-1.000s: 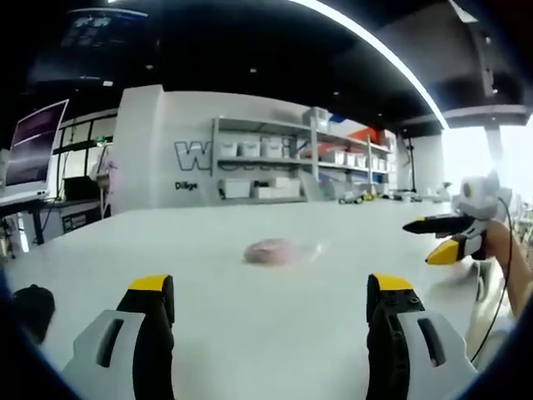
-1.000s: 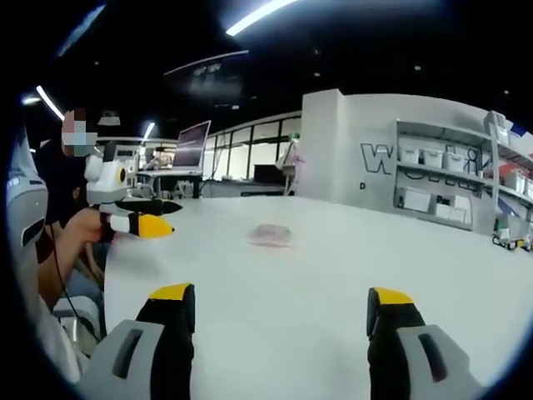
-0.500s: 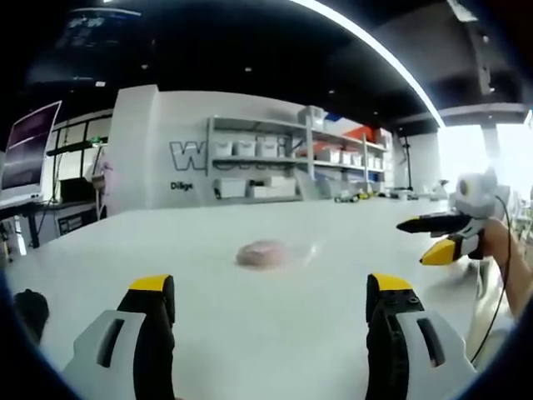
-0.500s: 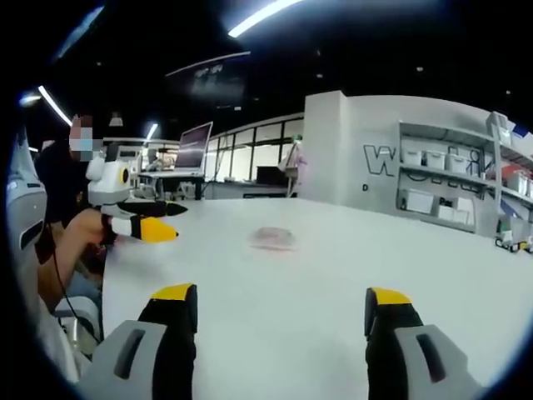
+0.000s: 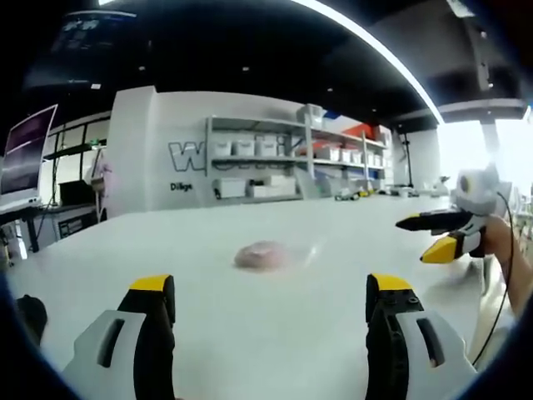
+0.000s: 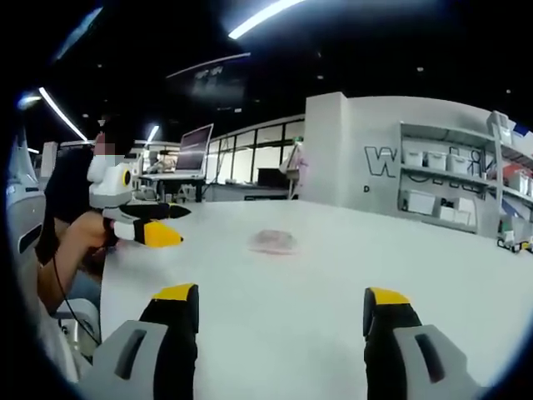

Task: Open the resealable bag by pulling the two sides of the seal apart until the entire bag opening is separated and visibly accessible.

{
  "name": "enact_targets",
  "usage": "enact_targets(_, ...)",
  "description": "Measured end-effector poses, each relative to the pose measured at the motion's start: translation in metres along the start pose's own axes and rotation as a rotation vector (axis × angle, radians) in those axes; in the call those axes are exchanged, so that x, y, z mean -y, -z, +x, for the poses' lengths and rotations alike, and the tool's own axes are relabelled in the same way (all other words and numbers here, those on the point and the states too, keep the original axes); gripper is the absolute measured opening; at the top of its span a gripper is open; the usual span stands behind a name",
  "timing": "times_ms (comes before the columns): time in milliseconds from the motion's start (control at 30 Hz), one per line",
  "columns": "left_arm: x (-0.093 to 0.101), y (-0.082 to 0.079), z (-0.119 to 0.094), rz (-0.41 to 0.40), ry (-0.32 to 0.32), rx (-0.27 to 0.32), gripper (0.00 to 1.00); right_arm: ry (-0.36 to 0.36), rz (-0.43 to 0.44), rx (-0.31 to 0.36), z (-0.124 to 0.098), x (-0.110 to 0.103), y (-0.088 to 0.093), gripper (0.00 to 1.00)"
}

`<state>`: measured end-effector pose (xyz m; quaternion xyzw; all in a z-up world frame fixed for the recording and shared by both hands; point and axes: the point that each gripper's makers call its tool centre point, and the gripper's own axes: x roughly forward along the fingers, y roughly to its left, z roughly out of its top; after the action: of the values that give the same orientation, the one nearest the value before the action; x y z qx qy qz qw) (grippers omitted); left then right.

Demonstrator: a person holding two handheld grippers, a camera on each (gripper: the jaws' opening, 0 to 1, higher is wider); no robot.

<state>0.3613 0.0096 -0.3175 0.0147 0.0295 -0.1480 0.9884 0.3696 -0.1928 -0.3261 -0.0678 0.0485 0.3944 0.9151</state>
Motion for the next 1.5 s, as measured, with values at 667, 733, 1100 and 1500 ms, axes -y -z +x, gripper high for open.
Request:
enact_targets(667, -0.003, 0.000, 0.006, -0.009, -0.002, 0.005, 0.94, -0.017, 0.000, 0.004, 0.011, 0.000, -0.005, 0.78)
enact_targets(733, -0.003, 0.000, 0.008, -0.010, 0.000, 0.008, 0.94, -0.018, 0.002, 0.006, 0.013, 0.000, -0.005, 0.78)
enact_targets(1100, -0.004, -0.001, 0.017, 0.000, 0.002, 0.013, 0.94, -0.031, 0.003, 0.009, 0.024, 0.002, -0.008, 0.76)
enact_targets(1500, -0.008, -0.002, 0.018, -0.003, -0.002, 0.019, 0.94, -0.032, -0.001, 0.004, 0.028, 0.000, -0.009, 0.75)
